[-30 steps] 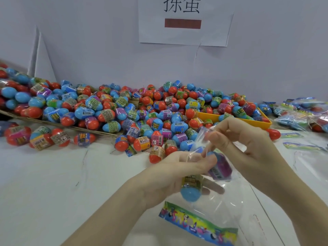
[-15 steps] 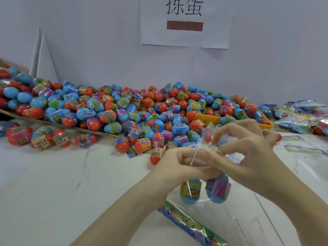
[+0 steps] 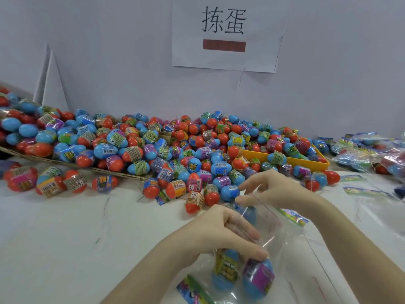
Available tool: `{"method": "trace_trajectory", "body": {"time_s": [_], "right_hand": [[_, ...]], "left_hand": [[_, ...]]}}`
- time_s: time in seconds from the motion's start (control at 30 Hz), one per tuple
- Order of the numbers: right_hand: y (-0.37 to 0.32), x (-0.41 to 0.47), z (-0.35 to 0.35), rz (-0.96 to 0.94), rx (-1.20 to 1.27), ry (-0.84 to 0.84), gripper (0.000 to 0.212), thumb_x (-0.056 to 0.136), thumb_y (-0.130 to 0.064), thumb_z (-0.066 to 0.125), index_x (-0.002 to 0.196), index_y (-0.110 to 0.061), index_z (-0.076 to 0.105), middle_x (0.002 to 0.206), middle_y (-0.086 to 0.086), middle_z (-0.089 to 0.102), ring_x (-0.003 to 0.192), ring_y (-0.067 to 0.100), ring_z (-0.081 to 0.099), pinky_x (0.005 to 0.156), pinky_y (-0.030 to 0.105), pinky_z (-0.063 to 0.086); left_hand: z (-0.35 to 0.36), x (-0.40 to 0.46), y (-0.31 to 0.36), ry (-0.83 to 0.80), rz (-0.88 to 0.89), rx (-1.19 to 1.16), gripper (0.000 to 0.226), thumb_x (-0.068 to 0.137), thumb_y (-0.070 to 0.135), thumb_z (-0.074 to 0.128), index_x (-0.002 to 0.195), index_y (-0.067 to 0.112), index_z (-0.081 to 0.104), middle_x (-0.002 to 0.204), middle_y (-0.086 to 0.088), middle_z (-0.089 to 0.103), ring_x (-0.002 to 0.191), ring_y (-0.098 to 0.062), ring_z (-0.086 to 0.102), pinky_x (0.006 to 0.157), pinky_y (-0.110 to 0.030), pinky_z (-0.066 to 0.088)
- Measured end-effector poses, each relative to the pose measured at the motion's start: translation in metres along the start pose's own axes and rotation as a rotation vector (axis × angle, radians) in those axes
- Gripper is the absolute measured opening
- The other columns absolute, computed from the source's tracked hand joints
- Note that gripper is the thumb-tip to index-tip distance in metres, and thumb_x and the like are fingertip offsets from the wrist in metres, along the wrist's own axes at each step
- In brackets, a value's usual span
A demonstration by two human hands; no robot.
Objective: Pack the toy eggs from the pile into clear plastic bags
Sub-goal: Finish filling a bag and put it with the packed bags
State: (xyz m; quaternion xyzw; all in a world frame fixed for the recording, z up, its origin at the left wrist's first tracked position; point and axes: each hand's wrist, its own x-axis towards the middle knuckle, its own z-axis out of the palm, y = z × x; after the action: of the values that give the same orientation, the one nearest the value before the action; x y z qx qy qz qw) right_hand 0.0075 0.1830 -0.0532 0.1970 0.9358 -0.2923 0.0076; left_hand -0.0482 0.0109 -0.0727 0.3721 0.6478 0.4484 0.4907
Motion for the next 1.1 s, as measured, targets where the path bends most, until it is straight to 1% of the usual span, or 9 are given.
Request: {"method": "trace_trajectory", "body": {"time_s": [0.07, 0.13, 0.2, 0.33, 0.47, 0.57, 0.83, 0.93, 1.1], "right_hand": [[-0.001, -0.003, 0.001, 0.012, -0.024, 0.009, 0.038, 0.062, -0.055, 0.072, 0.09, -0.029, 0.067, 0.076, -0.019, 0.061, 0.07, -0.003, 0.056, 0.054, 0.009, 0.041], [-0.001, -0.008, 0.001, 0.003, -0.034, 0.027, 0.025, 0.064, -0.053, 0.072, 0.064, -0.029, 0.066, 0.051, -0.017, 0.056, 0.049, -0.007, 0.05, 0.043, 0.008, 0.036], [-0.001, -0.014, 0.001, -0.024, -0.054, 0.023, 0.034, 0.069, -0.051, 0.069, 0.048, -0.025, 0.062, 0.045, -0.01, 0.053, 0.041, -0.003, 0.042, 0.042, 0.01, 0.032], [0.0, -0.02, 0.001, -0.072, -0.064, 0.012, 0.043, 0.08, -0.043, 0.062, 0.089, -0.002, 0.066, 0.092, 0.019, 0.064, 0.07, 0.016, 0.051, 0.064, 0.025, 0.041], [-0.001, -0.024, -0.001, -0.111, 0.024, -0.008, 0.023, 0.078, -0.044, 0.06, 0.087, -0.023, 0.059, 0.088, -0.004, 0.061, 0.083, 0.012, 0.058, 0.071, 0.022, 0.049], [0.0, -0.027, -0.005, -0.108, 0.025, -0.022, 0.041, 0.053, -0.065, 0.059, 0.085, -0.039, 0.053, 0.087, -0.016, 0.058, 0.08, 0.002, 0.052, 0.062, 0.014, 0.043], [0.005, -0.026, 0.001, -0.126, -0.039, 0.014, 0.028, 0.072, -0.031, 0.074, 0.087, -0.035, 0.051, 0.09, -0.016, 0.055, 0.082, 0.002, 0.052, 0.064, 0.011, 0.047], [0.006, -0.028, -0.006, -0.114, 0.075, 0.127, 0.035, 0.071, -0.013, 0.076, 0.083, -0.034, 0.051, 0.089, -0.013, 0.056, 0.08, 0.003, 0.055, 0.055, 0.007, 0.044], [-0.001, -0.044, -0.03, -0.276, 0.551, 0.611, 0.041, 0.072, 0.001, 0.072, 0.09, -0.035, 0.063, 0.094, 0.004, 0.063, 0.062, 0.0, 0.059, 0.047, 0.004, 0.039]], "left_hand": [[-0.001, 0.001, 0.0, -0.017, 0.005, 0.004, 0.014, 0.069, 0.019, 0.081, 0.067, 0.027, 0.07, 0.073, 0.008, 0.072, 0.071, -0.004, 0.066, 0.066, -0.019, 0.051], [-0.002, 0.001, -0.001, -0.019, 0.026, -0.005, 0.015, 0.069, 0.016, 0.08, 0.067, 0.026, 0.07, 0.071, 0.007, 0.071, 0.069, -0.005, 0.066, 0.059, -0.017, 0.05], [-0.003, 0.001, -0.002, -0.006, 0.072, -0.027, 0.015, 0.069, 0.013, 0.08, 0.066, 0.025, 0.07, 0.07, 0.006, 0.071, 0.068, -0.006, 0.067, 0.062, -0.019, 0.053], [-0.007, 0.0, -0.001, 0.112, 0.18, -0.126, 0.02, 0.067, 0.007, 0.08, 0.062, 0.025, 0.072, 0.069, 0.0, 0.072, 0.063, -0.012, 0.068, 0.061, -0.019, 0.052], [-0.012, -0.001, 0.0, 0.28, 0.252, -0.206, 0.018, 0.049, 0.019, 0.082, 0.063, 0.02, 0.071, 0.069, -0.003, 0.072, 0.059, -0.015, 0.068, 0.057, -0.019, 0.052], [-0.017, -0.002, 0.001, 0.442, 0.305, -0.305, 0.031, 0.044, 0.021, 0.081, 0.071, 0.013, 0.069, 0.068, -0.004, 0.072, 0.057, -0.015, 0.068, 0.051, -0.019, 0.051], [-0.012, 0.001, 0.0, 0.548, 0.371, -0.343, 0.039, 0.046, 0.023, 0.078, 0.081, 0.008, 0.069, 0.07, -0.007, 0.073, 0.059, -0.016, 0.068, 0.055, -0.019, 0.053], [-0.011, 0.003, -0.001, 0.599, 0.377, -0.322, 0.039, 0.046, 0.027, 0.078, 0.078, 0.006, 0.069, 0.069, -0.008, 0.072, 0.059, -0.016, 0.066, 0.058, -0.022, 0.054], [-0.006, 0.005, 0.001, 0.601, 0.346, -0.261, 0.042, 0.051, 0.034, 0.075, 0.081, 0.007, 0.064, 0.076, -0.007, 0.074, 0.067, -0.014, 0.069, 0.061, -0.019, 0.053]]}}
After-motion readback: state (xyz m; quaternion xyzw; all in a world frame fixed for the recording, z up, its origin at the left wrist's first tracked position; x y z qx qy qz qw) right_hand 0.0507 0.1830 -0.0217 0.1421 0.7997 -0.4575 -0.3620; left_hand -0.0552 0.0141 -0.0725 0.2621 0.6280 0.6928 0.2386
